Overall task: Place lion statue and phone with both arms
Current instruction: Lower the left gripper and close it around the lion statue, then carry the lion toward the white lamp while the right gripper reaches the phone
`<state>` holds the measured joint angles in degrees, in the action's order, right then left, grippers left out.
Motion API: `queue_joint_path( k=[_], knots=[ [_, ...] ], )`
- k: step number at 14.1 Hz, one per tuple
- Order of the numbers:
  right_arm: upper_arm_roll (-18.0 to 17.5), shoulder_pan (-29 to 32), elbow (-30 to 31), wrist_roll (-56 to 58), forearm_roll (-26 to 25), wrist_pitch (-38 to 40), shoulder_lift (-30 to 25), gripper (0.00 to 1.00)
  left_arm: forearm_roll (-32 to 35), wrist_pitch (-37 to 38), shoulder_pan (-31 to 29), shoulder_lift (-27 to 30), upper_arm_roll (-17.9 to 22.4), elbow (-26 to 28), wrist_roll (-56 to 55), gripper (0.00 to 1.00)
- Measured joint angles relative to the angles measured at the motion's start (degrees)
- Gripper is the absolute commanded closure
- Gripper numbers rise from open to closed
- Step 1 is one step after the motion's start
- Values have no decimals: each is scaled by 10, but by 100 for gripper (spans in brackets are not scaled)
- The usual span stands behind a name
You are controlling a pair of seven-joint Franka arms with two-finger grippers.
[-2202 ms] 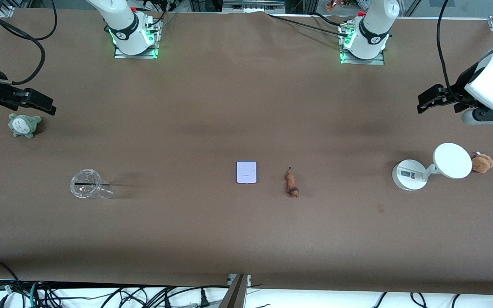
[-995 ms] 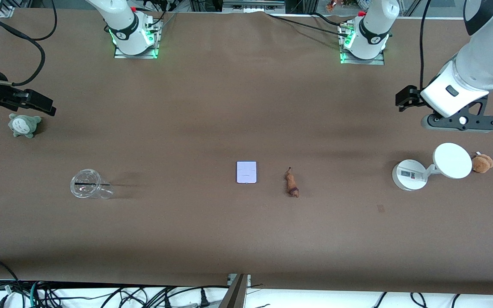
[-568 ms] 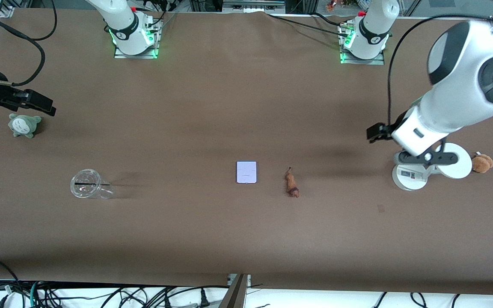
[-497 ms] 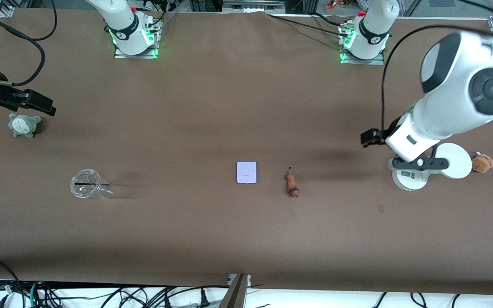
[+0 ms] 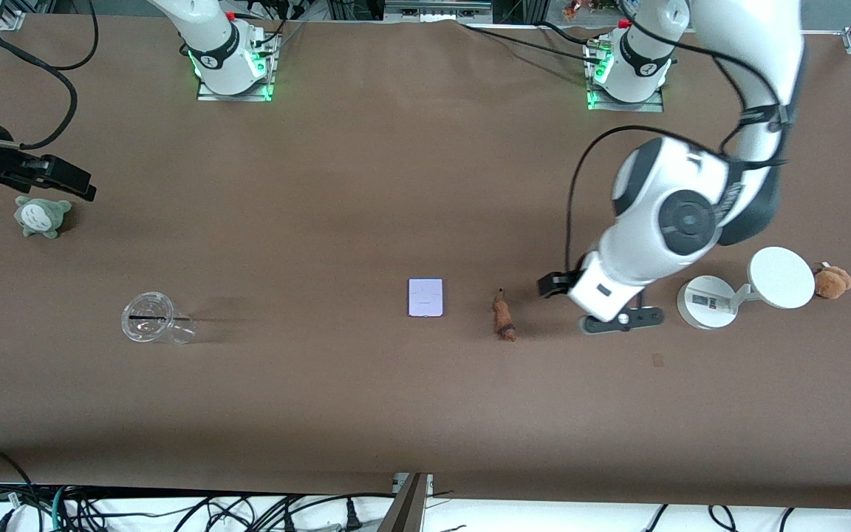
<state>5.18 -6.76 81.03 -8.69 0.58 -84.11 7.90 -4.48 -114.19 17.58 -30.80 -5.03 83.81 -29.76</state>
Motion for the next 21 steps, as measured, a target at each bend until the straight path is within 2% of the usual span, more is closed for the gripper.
queue_joint_path(
  k=[8,11,16,17,18,20,21],
  knots=[
    [1,0,0,0,0,-1,0,0,0,-168,49,-106,0,-1,-49,0],
    [1,0,0,0,0,-1,3,0,0,-204,65,-138,3,-1,-50,0],
    [-1,-2,0,0,1,-5,20,0,70,-232,66,-165,7,-2,-51,0],
    [-2,-2,0,0,1,-5,24,0,71,-232,66,-166,8,-2,-51,18],
    [-3,-4,0,0,1,-7,29,0,72,-232,66,-167,9,-2,-51,51],
    [-4,-9,0,0,1,-9,42,0,73,-232,66,-169,10,-2,-49,100],
    [-4,-13,0,0,1,-12,51,0,73,-232,65,-169,11,-2,-46,100]
  ],
)
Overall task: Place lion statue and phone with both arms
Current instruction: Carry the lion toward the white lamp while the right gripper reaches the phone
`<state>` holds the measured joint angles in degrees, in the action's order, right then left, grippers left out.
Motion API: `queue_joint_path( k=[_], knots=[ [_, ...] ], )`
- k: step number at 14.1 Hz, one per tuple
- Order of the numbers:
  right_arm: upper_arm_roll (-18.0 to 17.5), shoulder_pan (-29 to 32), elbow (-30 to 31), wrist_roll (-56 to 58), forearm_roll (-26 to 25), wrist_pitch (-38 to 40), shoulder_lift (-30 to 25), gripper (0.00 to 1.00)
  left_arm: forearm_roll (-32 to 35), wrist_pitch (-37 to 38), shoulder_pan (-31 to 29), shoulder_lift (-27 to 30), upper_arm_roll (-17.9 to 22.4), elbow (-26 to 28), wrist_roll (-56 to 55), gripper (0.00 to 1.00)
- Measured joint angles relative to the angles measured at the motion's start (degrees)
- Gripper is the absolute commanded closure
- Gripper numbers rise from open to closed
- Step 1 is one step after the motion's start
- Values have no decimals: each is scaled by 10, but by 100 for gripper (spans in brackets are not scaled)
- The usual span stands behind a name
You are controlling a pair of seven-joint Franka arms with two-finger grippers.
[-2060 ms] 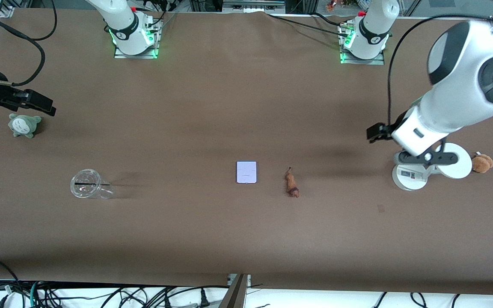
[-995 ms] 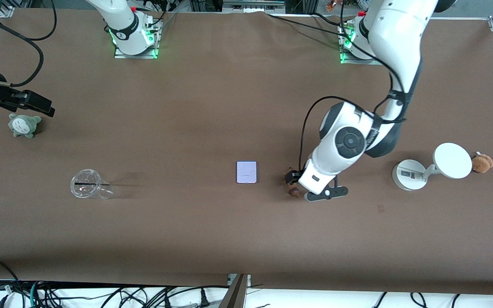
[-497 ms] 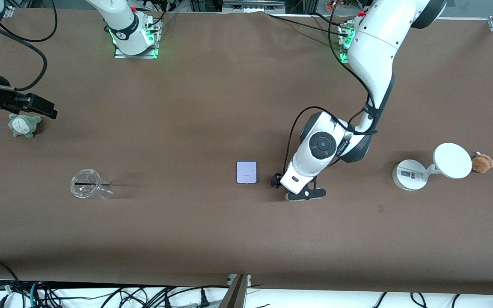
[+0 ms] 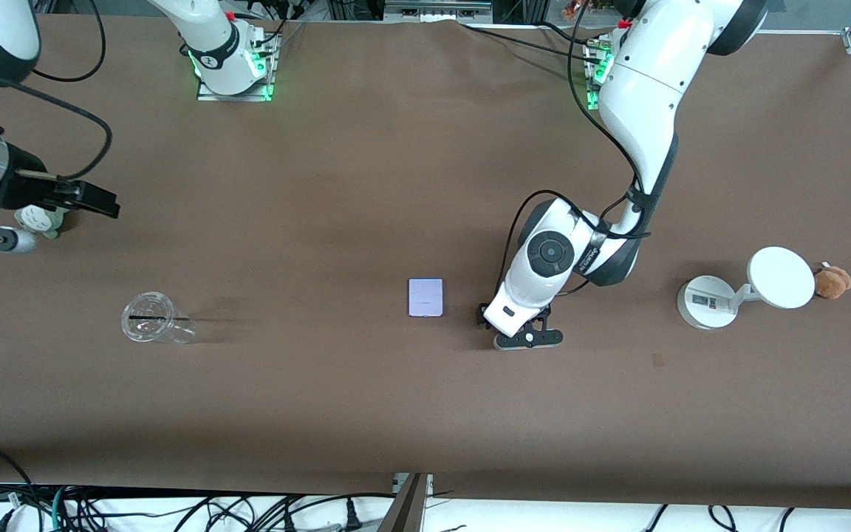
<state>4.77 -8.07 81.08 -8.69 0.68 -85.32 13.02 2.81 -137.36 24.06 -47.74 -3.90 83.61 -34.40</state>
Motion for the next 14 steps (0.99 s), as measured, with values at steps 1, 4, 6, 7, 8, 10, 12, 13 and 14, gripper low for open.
queue_joint_path(
  k=[1,4,6,7,8,10,12,13,14],
  knots=[
    [0,-6,0,0,0,-6,7,0,0,0,-1,0,1,-1,2,100],
    [-1,-34,0,-2,1,-44,31,0,0,0,-1,0,2,-5,7,100],
    [-2,-65,1,-5,2,-83,58,0,0,-2,-13,1,3,-14,7,100],
    [-3,-80,1,-7,3,-108,74,0,0,-2,-25,1,3,-20,16,100],
    [-3,-93,1,-8,8,-133,91,0,0,-2,-36,3,3,-25,36,100],
    [-4,-119,2,-20,18,-181,126,0,0,0,-58,10,2,-28,71,100],
    [-5,-153,2,-74,19,-234,164,0,0,5,-81,20,0,-23,90,100],
    [-5,-172,2,-107,19,-263,184,0,0,6,-94,24,-6,-18,98,100],
    [-6,-194,2,-141,19,-297,204,0,0,7,-108,31,-12,-6,109,100]
  ],
)
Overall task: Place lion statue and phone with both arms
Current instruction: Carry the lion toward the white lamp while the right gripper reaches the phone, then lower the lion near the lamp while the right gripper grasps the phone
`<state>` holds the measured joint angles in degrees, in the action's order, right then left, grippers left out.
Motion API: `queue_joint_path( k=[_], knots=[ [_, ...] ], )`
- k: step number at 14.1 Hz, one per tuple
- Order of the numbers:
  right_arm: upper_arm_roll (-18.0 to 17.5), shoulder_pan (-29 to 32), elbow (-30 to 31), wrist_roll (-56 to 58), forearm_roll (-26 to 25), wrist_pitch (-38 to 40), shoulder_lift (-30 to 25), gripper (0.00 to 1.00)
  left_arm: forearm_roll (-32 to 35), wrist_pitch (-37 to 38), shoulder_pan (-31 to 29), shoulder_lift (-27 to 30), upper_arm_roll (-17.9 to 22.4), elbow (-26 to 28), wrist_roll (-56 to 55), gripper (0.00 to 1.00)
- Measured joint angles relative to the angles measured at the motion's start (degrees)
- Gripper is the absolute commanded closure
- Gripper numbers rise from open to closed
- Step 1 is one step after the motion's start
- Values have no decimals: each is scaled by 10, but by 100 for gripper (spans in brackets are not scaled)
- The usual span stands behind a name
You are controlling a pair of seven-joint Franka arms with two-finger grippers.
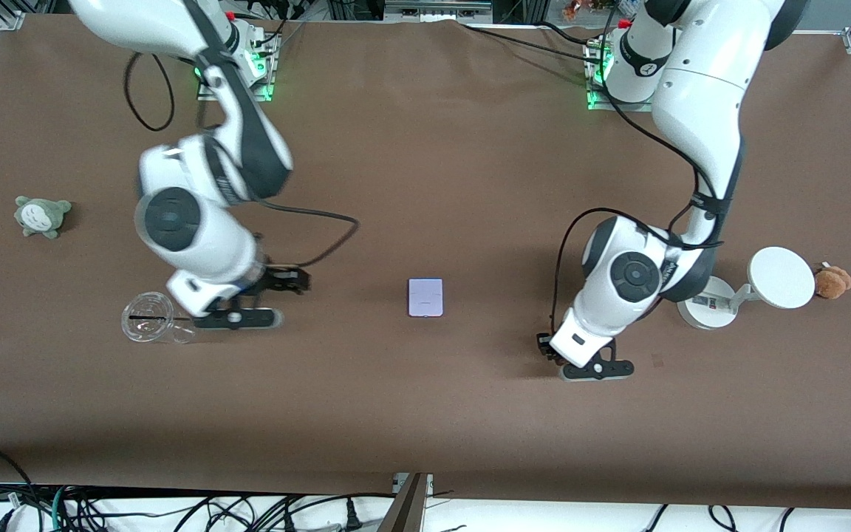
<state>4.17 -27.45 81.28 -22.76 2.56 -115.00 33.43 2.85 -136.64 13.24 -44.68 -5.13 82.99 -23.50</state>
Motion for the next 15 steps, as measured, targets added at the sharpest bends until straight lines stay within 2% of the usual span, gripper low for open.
queue_joint_path(
  k=[4,6,10,15],
  knots=[
    [0,-76,1,-103,0,-163,85,0,0,-7,-45,34,-9,79,52,100],
    [0,-99,0,-141,0,-218,116,0,0,-14,-63,53,-9,119,75,100],
    [1,-134,-10,-185,0,-242,148,0,0,-34,-94,81,-9,184,104,100],
    [4,-155,-64,-195,-5,-242,187,0,1,-38,-132,101,-9,214,152,100]
  ],
)
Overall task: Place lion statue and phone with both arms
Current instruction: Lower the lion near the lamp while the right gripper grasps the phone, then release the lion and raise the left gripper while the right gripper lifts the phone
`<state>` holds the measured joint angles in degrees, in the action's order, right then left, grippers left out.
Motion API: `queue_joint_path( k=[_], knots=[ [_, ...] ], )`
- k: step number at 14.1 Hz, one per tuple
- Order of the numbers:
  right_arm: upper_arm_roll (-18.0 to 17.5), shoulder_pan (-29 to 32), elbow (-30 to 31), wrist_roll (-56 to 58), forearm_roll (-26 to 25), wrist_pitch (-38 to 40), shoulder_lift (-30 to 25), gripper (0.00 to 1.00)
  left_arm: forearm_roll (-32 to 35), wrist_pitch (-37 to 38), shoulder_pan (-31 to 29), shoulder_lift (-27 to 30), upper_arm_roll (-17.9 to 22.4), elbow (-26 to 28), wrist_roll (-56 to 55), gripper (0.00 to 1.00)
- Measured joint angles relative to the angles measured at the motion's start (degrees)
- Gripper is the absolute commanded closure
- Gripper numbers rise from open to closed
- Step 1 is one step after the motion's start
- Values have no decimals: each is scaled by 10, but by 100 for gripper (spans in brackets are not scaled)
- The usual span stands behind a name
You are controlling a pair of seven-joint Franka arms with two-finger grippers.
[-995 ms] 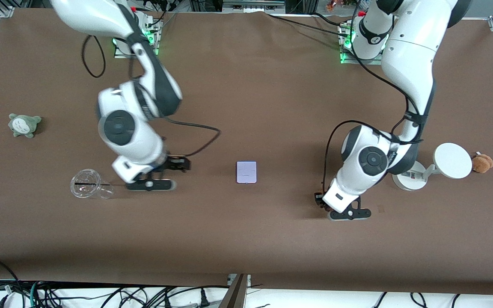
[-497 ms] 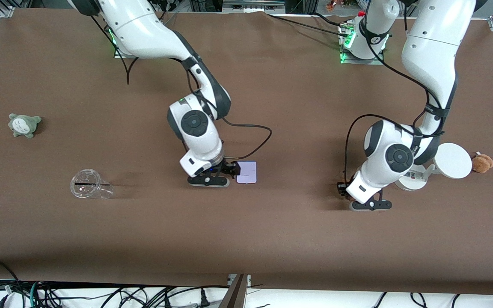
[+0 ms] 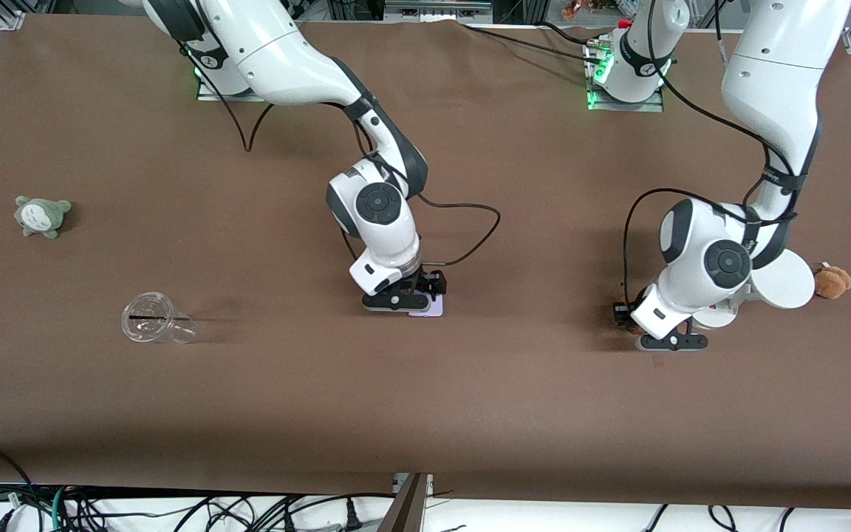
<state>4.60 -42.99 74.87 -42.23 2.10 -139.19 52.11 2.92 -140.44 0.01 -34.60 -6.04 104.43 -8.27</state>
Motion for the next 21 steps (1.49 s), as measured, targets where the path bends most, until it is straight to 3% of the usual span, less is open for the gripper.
queue_joint_path(
  k=[6,7,8,9,10,11,13,14,15,21],
  knots=[
    [1,-11,-50,0,-25,0,49,0,0,0,-22,10,-2,20,31,100],
    [1,-12,-56,0,-28,0,56,0,0,0,-22,10,-3,22,31,96],
    [1,-12,-62,0,-32,0,61,0,0,0,-22,10,-4,23,31,73],
    [2,-13,-68,0,-35,0,66,0,0,0,-22,10,-5,23,31,39],
    [2,-13,-74,0,-36,0,72,0,0,0,-22,10,-5,23,31,11],
    [2,-14,-80,0,-36,-1,78,0,0,0,-22,10,-5,23,30,0],
    [2,-15,-90,0,-36,-4,88,0,0,0,-22,10,-5,23,29,0],
    [2,-15,-92,0,-37,-5,89,20,0,0,-22,10,-6,23,29,0],
    [2,-15,-93,0,-37,-5,90,70,0,0,-22,11,-6,23,29,0],
    [13,-13,-100,0,-41,6,90,73,0,20,-21,47,-13,19,24,0]
  ],
)
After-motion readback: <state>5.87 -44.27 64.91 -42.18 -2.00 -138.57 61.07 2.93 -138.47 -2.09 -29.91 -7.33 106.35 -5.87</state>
